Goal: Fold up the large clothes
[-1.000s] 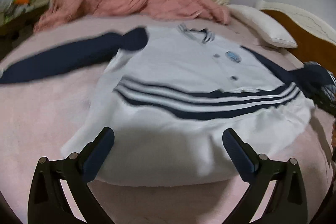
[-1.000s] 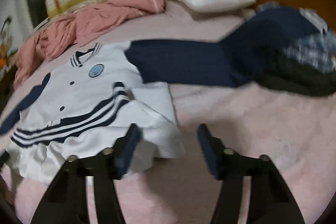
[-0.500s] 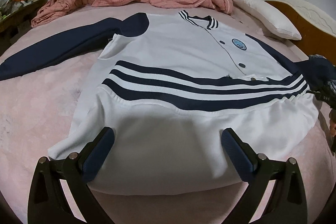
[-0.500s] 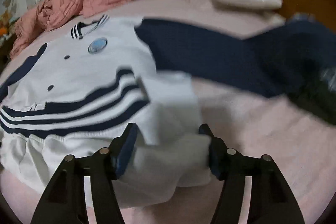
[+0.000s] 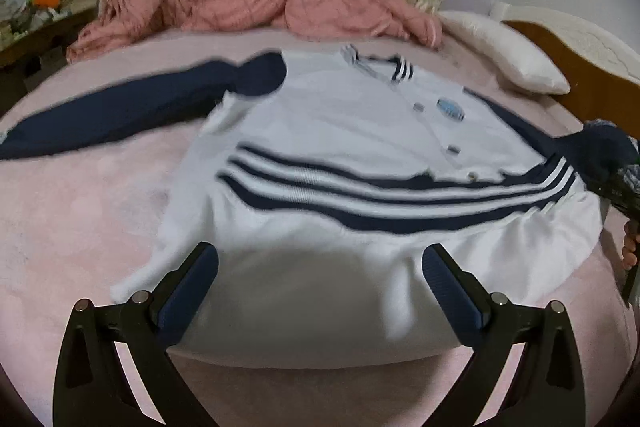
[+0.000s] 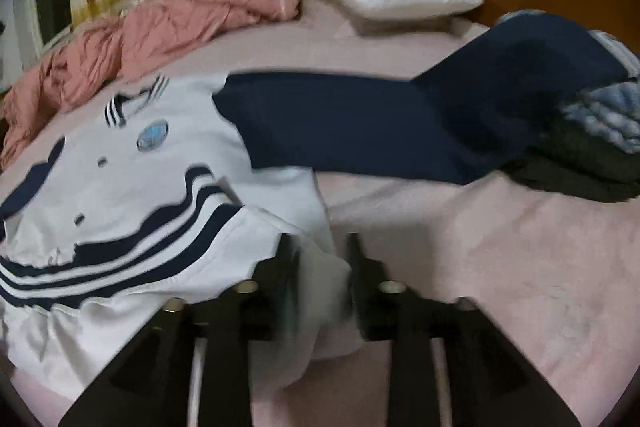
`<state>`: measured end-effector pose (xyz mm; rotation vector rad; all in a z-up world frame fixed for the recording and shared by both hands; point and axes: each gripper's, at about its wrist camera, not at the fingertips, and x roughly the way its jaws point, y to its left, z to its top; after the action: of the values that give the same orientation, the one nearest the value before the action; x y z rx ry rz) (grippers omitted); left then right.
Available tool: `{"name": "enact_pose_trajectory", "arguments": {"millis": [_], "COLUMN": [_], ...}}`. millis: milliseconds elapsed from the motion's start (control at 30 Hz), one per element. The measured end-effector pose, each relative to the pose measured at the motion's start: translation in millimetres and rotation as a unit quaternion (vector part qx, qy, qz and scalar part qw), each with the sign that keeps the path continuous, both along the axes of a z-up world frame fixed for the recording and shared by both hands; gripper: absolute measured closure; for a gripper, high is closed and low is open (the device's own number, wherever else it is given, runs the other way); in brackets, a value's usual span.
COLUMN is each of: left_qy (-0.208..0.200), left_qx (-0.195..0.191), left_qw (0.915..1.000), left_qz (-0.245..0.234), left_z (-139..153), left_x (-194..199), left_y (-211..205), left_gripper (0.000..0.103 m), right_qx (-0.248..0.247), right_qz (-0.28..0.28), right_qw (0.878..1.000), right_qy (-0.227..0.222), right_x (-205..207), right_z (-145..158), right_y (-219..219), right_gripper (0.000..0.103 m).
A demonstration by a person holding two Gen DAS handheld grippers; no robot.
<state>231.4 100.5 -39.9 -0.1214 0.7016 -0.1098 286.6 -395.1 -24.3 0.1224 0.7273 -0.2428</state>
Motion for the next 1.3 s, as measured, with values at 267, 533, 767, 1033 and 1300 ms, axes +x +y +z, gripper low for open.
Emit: {"name": "enact_pose_trajectory", "arguments": {"millis": [267, 533, 767, 1033, 1300], "left_qy": [-0.067, -0.098, -0.031, 0.009, 0.054], "left_qx": [0.033, 0.087, 0.097, 0.129, 0.184], "left_qw": [0.9971, 0.9906, 0.9918, 0.9847, 0.9721], "left_qz": [-0.016, -0.039, -0.077, -0.116, -0.135], "left_z": [36, 31, 10, -8, -25], "left_x": [-45, -58, -44, -40, -23], "left_y": [-28, -54, -71, -92, -128], "left_gripper": [0.002, 0.000, 0.000, 0.000, 0.000], "right_qx": [0.020, -0.088, -0.137, -0.143, -0.230], "right_qz": [0.083, 0.167, 0.245, 0.293, 0.305], "right_qw": [0.993, 0.979, 0.959, 0.945, 0.923], "right_qy": [-0.078, -0.083, -0.038, 0.029, 0.039], "right_x": [-79, -106, -110, -100, -91], "right_z": [36, 25, 1, -24, -37], "right_y": [33, 111, 156, 175, 210], "right_gripper": [0.036, 0.015, 0.015, 0.015, 0.015]}}
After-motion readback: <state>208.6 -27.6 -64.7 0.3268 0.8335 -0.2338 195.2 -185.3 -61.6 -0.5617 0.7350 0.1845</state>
